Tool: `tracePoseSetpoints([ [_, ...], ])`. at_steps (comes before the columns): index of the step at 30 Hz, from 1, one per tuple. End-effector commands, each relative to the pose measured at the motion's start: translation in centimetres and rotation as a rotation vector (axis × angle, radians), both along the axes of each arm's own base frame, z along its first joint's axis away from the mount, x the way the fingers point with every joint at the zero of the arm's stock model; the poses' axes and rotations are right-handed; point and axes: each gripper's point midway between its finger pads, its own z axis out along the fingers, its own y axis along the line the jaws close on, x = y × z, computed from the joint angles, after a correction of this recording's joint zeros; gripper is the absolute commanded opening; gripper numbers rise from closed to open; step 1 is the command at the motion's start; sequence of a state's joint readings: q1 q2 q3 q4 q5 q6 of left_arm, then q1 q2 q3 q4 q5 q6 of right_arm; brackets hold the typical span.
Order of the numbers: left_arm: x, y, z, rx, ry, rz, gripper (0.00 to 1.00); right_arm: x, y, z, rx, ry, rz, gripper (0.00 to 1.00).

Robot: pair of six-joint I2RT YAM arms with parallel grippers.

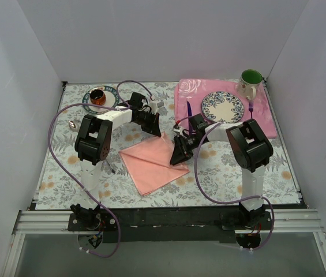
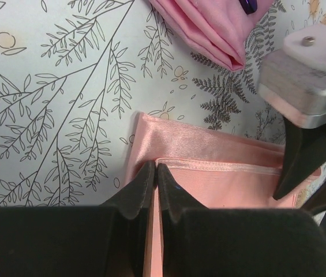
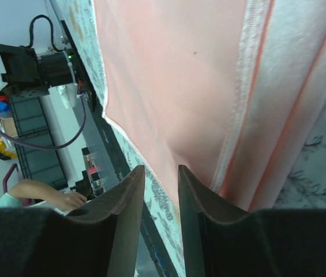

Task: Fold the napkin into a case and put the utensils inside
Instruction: Smooth out the top corner of the smaller-rectangle-folded napkin from the folded napkin.

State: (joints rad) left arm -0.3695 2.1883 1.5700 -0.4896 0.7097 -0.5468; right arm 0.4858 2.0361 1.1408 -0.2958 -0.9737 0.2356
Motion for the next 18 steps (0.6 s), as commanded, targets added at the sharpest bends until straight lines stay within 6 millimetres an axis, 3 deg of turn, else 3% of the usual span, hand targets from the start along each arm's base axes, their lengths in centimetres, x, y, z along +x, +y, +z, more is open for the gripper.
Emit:
tracePoseSetpoints([
  [1,0.1,-0.2,0.9,-0.014,-0.033,-0.002,0.00,0.6,1.6,5.0,0.152,-0.100,0.003,0.39],
  [9,0.3,-0.2,0.6,-0.006,-0.034,0.003,0.00,-1.7,3.7,5.6,0.171,-0.076,0.057,0.39],
  [18,0.2,0.0,0.2,0.007,-0.032,0.006,0.00,-2.5,3.2,0.7,0.084,0.001,0.040,0.38],
])
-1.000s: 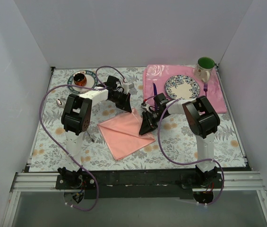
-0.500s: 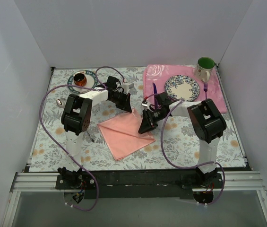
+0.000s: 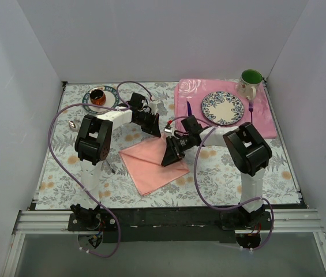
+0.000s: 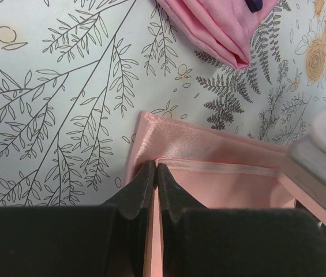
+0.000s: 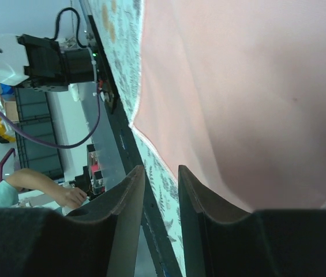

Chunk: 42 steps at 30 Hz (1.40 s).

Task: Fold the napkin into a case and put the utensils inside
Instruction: Smooth out the top corner of the smaller-rectangle-folded napkin from the folded napkin.

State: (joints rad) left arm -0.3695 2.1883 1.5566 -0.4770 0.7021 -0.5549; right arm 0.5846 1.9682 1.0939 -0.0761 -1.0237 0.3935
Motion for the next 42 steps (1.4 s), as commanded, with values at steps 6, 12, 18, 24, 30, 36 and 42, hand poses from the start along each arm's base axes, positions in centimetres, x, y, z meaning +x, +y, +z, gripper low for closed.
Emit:
tracePoseSetpoints([
  [6,0.4,0.0,0.5,0.008,-0.041,-0.003,0.00,-2.2,-2.0,-4.5,-0.098,0.091,-0.011,0.38],
  [12,0.5,0.1,0.3,0.012,-0.038,0.003,0.00,-1.7,-1.9,-4.9,-0.096,0.109,-0.020,0.37],
  [18,0.9,0.3,0.4,-0.001,-0.023,0.023,0.00,-2.2,-2.5,-5.2,-0.074,0.185,-0.038,0.36],
  [24,1.3,0.3,5.2,-0.135,-0.030,0.041,0.25,-2.1,-2.5,-5.4,-0.050,0.192,-0.036,0.35],
  [30,-2.3,2.3,15.1,-0.378,-0.026,0.023,0.65,-1.9,-2.7,-5.6,-0.061,0.193,-0.046,0.34],
  [36,-14.0,2.8,15.5,-0.527,0.343,-0.075,0.66,-1.8,-2.6,-5.4,-0.053,0.203,-0.049,0.34],
  [42,-16.6,2.0,13.5,-0.535,0.449,-0.030,0.65,-1.9,-2.6,-5.6,-0.058,0.213,-0.051,0.34],
])
